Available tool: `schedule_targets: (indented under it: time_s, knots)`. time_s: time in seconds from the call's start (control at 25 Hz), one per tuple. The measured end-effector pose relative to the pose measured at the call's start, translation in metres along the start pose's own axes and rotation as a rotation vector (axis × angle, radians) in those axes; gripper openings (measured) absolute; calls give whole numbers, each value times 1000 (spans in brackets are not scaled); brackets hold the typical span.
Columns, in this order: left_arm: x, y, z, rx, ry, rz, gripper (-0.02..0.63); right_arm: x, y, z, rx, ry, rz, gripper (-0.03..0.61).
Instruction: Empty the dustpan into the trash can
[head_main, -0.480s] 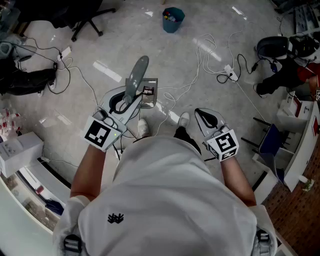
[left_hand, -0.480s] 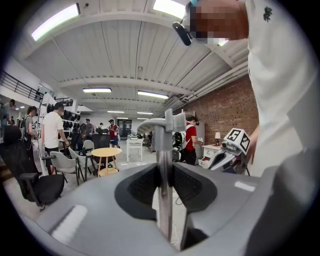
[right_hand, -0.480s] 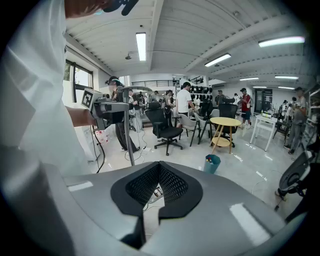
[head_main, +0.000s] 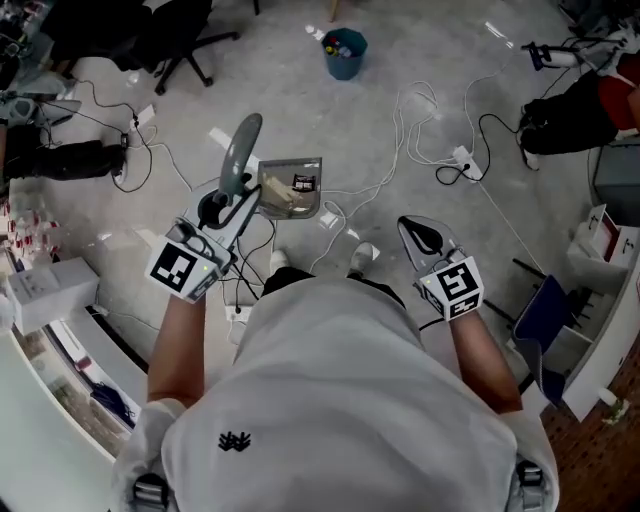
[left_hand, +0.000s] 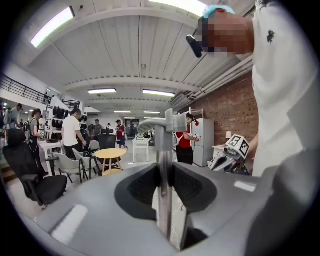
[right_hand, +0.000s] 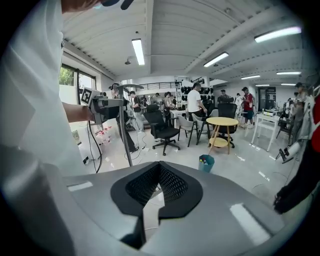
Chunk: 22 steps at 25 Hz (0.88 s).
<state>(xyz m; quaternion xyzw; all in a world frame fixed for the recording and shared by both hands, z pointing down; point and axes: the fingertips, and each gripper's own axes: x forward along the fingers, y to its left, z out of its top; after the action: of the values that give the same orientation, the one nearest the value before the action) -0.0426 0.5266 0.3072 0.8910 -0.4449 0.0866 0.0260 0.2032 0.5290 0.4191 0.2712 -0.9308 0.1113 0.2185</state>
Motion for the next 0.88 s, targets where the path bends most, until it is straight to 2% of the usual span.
schedule_targets:
  time_s: [0.24,0.4,0.64,0.88]
  knots:
    - [50,0,17,-39,-24,60,140,-13,-56,-4,-6,-23,29,0]
    - [87,8,23,-42,-24,55,140,-6,-80,-3,11,-27,48,5]
    - [130,41,26,-21,-30,-9,140,27,-102,7,23,-7,35,23]
    - [172,85,27,27,-29,-124,140,63,-139,34,64,23,-58,23]
